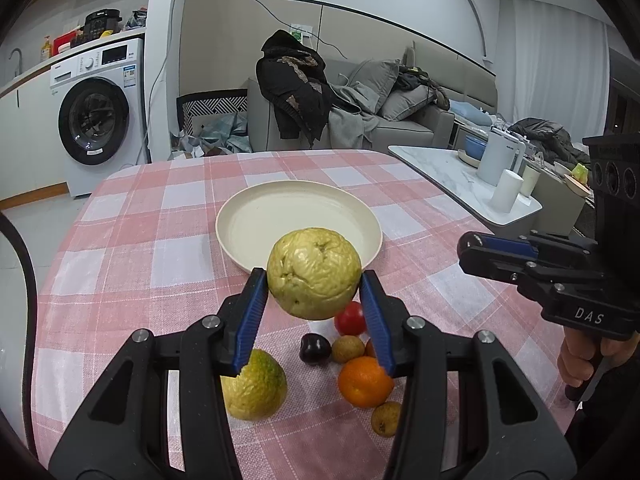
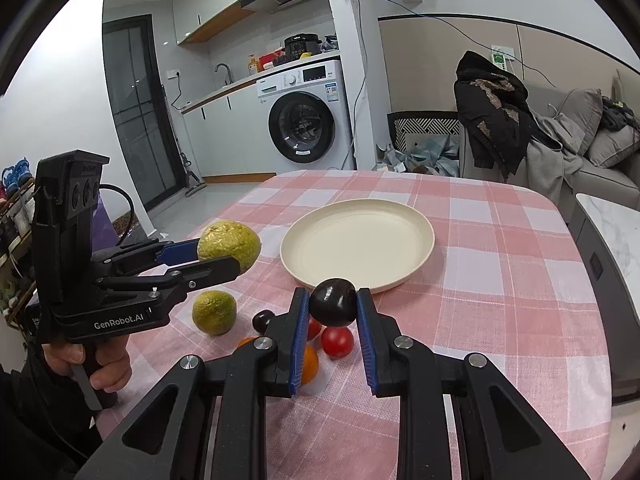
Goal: Organize fruits
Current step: 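Lift the dark plum with the right gripper while the left gripper lifts the yellow citrus, then carry the plum and citrus over the cream plate and release both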
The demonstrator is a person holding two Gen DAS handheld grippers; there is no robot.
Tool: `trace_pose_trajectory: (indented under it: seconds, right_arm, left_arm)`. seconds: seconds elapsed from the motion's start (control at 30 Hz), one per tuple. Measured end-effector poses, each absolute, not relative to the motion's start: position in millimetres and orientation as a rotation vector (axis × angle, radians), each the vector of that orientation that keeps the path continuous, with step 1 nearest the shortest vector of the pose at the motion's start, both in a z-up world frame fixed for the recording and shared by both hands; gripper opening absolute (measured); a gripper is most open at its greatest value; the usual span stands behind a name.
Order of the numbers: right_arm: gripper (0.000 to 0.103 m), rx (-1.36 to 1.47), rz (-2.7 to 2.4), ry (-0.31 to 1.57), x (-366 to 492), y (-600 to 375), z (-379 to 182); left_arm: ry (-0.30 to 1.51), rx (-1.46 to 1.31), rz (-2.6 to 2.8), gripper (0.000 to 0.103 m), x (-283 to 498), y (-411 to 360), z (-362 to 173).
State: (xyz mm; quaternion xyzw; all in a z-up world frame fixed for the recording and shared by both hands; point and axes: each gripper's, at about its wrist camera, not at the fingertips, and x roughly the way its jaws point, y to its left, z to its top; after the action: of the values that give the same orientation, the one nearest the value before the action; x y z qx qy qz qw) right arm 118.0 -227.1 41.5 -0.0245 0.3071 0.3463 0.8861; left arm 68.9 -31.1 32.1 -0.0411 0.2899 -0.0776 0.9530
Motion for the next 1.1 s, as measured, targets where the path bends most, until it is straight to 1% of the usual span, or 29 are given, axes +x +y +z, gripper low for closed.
trace_pose_trajectory:
  seconds: [0.2,0.23,0.27,0.43,0.73,0.8,0.87,0.9,0.97,1.1]
  right_arm:
    - [0.024,-0.042,0.717,0.649,131,-222,41]
    - [0.024,-0.043,0.717,0.651,133,-221,41]
    - [0.024,-0.043,0.715,0.651,135,-220,41]
    - [0.024,-0.044,0.703,0.671,145,-213,37]
    - [0.024,-0.054,0.691,0.698,150,-212,25]
    - [0.024,-0.054,0.69,0.703,151,-212,23]
    - [0.024,-0.048,0.691,0.707,153,-212,22]
    - [0.024,-0.047,0.692,0.709,153,-211,21]
    - [0.024,-0.049,0.691,0.71,153,-210,20]
    - [0.024,-0.057,0.697,0.715,153,-208,20]
  left_arm:
    - [0.593,-0.082,-0.154,0.044,82,-31,32]
    - [0.588,-0.08,-0.152,0.038,83,-31,33]
    - [0.586,-0.077,-0.151,0.037,86,-31,33]
    - [0.613,-0.05,-0.152,0.036,99,-32,27]
    - [0.672,-0.087,-0.095,0.037,99,3,4]
    - [0.681,-0.112,-0.095,0.04,100,12,1]
    - [0.707,-0.133,-0.126,0.049,101,14,-3]
    - [0.714,-0.135,-0.136,0.051,102,12,-5]
    - [0.727,-0.125,-0.161,0.061,103,4,-9]
    - [0.766,-0.062,-0.184,0.062,109,-16,-18]
